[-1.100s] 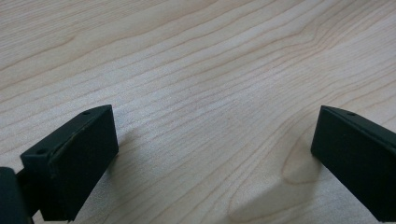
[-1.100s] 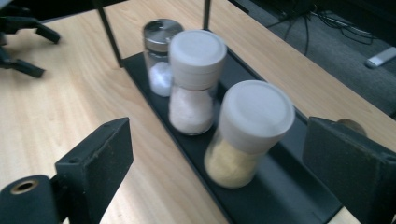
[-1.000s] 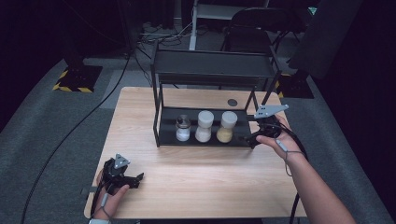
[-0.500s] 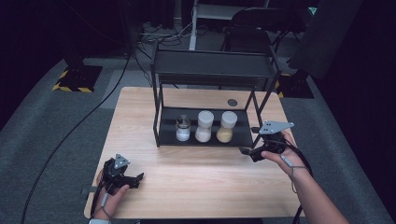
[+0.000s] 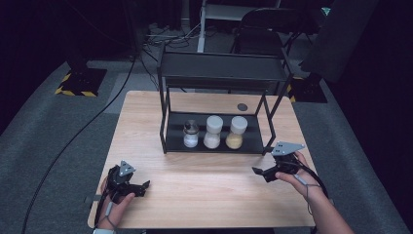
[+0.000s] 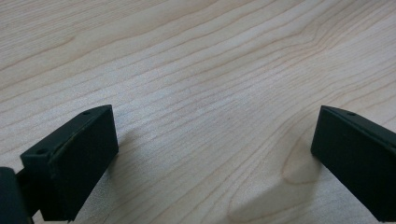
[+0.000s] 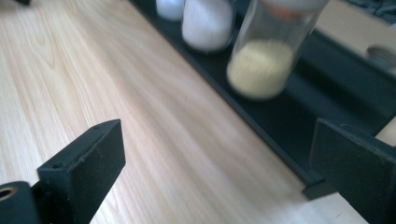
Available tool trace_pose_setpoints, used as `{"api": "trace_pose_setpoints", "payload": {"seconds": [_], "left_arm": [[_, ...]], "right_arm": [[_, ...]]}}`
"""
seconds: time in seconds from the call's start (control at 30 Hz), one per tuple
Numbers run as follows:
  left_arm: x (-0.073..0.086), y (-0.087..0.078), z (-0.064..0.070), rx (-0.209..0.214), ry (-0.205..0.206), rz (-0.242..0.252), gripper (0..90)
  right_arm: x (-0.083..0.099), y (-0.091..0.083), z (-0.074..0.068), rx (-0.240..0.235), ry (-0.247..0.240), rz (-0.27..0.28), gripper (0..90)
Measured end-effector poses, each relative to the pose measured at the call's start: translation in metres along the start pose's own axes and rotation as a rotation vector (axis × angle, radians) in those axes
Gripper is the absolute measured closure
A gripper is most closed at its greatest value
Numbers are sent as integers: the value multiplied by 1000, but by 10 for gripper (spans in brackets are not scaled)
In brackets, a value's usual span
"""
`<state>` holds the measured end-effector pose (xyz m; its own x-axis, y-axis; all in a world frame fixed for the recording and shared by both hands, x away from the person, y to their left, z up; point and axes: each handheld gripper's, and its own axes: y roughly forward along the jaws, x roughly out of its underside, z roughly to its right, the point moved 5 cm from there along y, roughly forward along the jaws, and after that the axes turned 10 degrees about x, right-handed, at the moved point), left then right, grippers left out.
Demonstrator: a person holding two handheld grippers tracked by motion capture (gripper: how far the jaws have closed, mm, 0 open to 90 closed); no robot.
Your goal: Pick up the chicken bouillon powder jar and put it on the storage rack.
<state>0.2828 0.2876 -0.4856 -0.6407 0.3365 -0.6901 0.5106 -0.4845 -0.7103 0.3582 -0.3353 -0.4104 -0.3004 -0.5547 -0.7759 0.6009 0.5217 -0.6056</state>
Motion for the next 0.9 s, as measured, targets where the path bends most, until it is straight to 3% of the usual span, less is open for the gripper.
{"api": "trace_pose_setpoints", "payload": {"seconds": [0.23, 0.4, 0.5, 0.9], "left_arm": [[0, 0, 0, 0, 0, 1, 5], [0, 0, 0, 0, 0, 1, 5], [0, 0, 0, 0, 0, 1, 5], [0, 0, 0, 0, -1, 1, 5]], "right_arm": [[24, 12, -5, 16, 56, -36, 37], [39, 20, -6, 9, 62, -69, 37], [46, 22, -7, 37, 48, -70, 36], [67, 32, -5, 70, 107, -117, 36]]}}
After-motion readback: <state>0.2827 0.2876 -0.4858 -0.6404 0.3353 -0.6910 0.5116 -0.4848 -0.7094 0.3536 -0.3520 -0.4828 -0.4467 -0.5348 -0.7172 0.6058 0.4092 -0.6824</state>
